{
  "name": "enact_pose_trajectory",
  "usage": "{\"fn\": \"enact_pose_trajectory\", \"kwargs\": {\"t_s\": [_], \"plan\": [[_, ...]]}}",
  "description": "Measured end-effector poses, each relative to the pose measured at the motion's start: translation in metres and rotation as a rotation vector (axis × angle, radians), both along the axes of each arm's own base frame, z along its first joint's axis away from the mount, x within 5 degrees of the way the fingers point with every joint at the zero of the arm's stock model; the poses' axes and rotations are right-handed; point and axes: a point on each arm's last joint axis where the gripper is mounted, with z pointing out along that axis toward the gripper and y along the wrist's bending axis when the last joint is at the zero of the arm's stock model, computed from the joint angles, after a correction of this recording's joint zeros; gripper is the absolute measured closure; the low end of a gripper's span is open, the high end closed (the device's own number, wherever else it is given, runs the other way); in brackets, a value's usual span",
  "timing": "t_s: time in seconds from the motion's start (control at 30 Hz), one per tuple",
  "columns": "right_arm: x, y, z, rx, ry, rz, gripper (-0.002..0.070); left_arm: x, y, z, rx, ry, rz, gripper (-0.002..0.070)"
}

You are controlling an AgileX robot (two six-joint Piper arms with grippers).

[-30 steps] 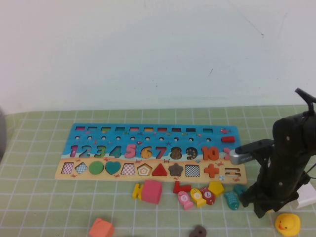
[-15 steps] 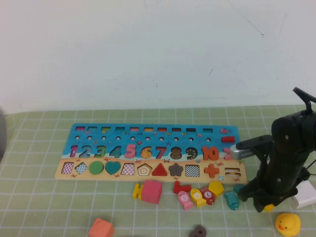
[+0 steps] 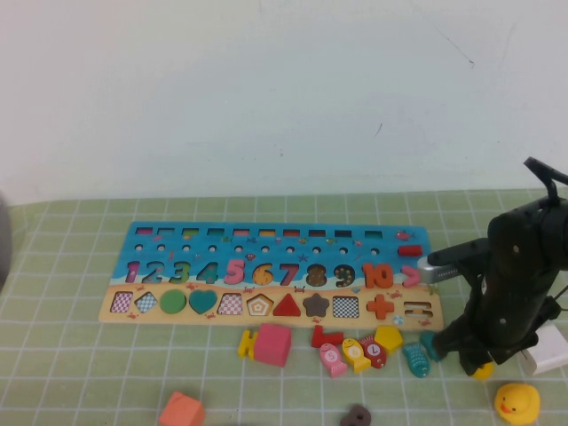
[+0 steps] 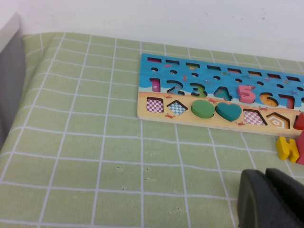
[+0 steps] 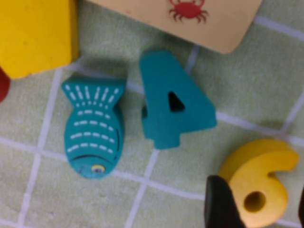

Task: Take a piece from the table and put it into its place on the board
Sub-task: Pick up the "number 6"

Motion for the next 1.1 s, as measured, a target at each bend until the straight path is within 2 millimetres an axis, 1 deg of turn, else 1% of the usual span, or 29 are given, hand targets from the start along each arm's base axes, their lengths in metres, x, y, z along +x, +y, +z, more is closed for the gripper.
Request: {"fn": "enact_pose_trajectory", "kwargs": {"t_s": [0.13, 0.3, 0.47, 0.53, 1.1], "plan": [[0.0001, 0.0003, -0.007, -0.003, 0.016, -0.002, 0.0339, 0.0, 0.0, 0.0, 0.0, 0.0, 0.0, 0.0676], [0.0004, 0.0005, -0.0077, -0.002, 0.014, -0.002, 0.0343, 0.0, 0.0, 0.0, 0.002, 0.0, -0.001, 0.0676], [0.0004, 0.0006, -0.0077, -0.001, 0.014, -0.003, 0.0393, 0.0, 0.0, 0.0, 0.002, 0.0, -0.001, 0.0676], [0.0004, 0.0006, -0.0077, -0.001, 0.014, -0.003, 0.04, 0.0, 0.0, 0.0, 0.002, 0.0, -0.001, 0.0677], [-0.0008, 0.0015, -0.0069, 0.011, 0.025, -0.018, 0.0401, 0.0, 0.0, 0.0, 0.002, 0.0, -0.001, 0.0676]]}}
